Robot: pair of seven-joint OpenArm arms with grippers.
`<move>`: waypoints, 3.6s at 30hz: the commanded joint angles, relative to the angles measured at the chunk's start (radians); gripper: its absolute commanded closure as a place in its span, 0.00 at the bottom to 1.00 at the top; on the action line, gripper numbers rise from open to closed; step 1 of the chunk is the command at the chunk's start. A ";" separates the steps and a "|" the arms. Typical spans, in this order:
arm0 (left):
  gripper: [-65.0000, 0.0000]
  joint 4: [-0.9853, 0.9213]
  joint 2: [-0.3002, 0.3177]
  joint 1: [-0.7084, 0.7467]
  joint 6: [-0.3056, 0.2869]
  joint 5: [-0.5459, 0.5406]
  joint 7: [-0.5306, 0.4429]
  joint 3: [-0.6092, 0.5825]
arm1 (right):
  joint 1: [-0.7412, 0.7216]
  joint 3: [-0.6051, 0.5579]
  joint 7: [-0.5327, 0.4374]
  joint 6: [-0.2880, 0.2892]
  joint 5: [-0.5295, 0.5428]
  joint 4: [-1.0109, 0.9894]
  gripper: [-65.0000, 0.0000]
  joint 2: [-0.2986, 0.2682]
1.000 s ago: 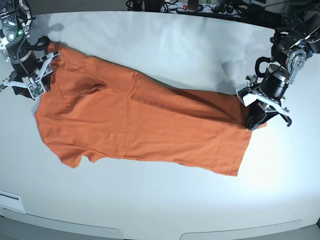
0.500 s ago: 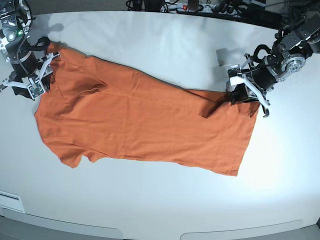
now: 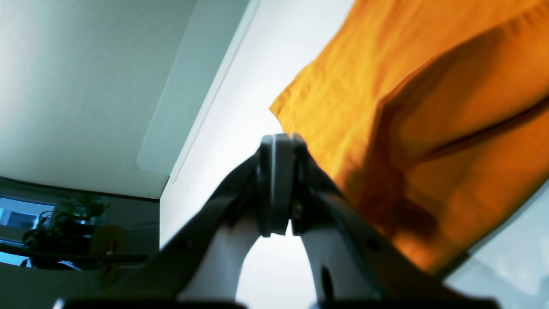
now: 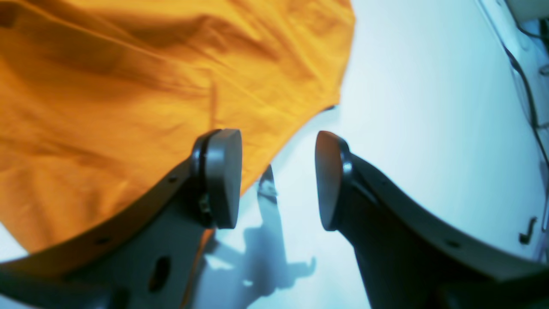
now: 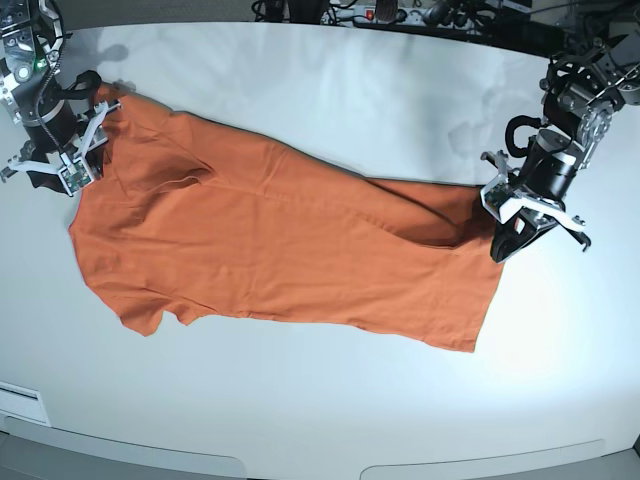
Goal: Fold the T-shirt properly
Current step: 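Grasp the shirt edge with both grippers and pull it taut, then drag the held edge toward the robot with both grippers to straighten the shirt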
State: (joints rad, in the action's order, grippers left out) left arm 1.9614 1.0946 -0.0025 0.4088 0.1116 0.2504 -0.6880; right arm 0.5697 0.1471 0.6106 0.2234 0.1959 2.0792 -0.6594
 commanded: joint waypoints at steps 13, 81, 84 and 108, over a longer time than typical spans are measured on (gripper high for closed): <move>1.00 0.011 0.019 -0.011 -0.007 0.049 -0.015 0.009 | -0.002 0.010 -0.003 0.125 0.070 0.013 0.54 0.066; 1.00 -0.043 0.087 0.126 -0.783 -0.031 -0.040 0.008 | 0.301 0.011 0.064 0.161 -0.098 -0.048 1.00 0.108; 1.00 -0.043 0.109 0.143 -0.784 -0.031 -0.041 0.008 | 0.332 0.011 0.066 0.110 -0.127 -0.048 1.00 0.108; 1.00 0.108 0.194 0.149 -0.621 0.145 -0.040 0.008 | 0.370 0.011 0.209 -0.005 -0.126 0.163 1.00 0.113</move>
State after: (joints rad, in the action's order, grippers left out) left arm 2.0556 1.2659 0.1539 -0.2218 0.2581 0.2165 -0.6872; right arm 0.9333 0.1513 0.8299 0.2260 0.0776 2.2250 -0.5343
